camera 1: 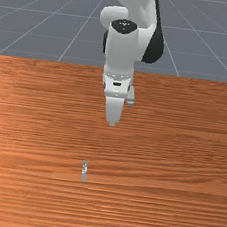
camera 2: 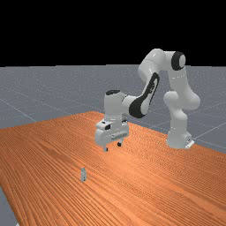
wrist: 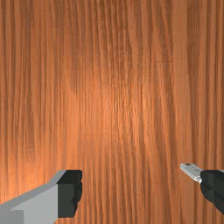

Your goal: Rotate the USB body for 90 degree with plug right ward

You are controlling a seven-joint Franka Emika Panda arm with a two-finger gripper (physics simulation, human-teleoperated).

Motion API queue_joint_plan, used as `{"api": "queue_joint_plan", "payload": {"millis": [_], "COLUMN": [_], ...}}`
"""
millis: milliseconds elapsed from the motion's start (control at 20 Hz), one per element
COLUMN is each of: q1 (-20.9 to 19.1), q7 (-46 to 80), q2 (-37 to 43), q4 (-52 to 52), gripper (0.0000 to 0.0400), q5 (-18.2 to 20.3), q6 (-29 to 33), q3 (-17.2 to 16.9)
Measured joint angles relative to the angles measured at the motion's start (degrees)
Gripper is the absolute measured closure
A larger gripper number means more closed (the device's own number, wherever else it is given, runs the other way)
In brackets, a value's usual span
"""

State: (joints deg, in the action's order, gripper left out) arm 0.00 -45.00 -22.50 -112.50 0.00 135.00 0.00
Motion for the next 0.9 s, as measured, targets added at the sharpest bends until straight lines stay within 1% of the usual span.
{"api": "queue_joint_plan", "payload": {"millis": [50,100,150,200,250,350,500,550,600,700,900], "q1": [0.0,0.0,0.0,0.0,0.0,-0.1,0.1,-0.4,-2.1,-4.0,-7.6], "q7": [0.0,0.0,0.0,0.0,0.0,-0.2,0.1,-0.6,-5.0,-9.6,-14.5], "q2": [0.0,0.0,0.0,0.0,0.0,0.1,0.0,-0.1,-0.1,-0.4,-1.4], "q4": [0.0,0.0,0.0,0.0,0.0,-0.2,0.0,0.1,0.2,0.7,2.3], "gripper": [0.0157,0.0252,0.031,0.0346,0.0367,0.0388,0.0397,0.0398,0.0399,0.04,0.04], "q5": [0.0,0.0,0.0,0.0,0.0,0.0,-2.0,-1.9,-0.1,0.0,0.7], "q6": [0.0,0.0,0.0,0.0,0.0,0.4,0.0,0.1,0.0,-0.2,-0.8], "q3": [0.0,0.0,0.0,0.0,0.0,0.0,-1.1,-1.3,-0.5,-0.6,-1.7]}}
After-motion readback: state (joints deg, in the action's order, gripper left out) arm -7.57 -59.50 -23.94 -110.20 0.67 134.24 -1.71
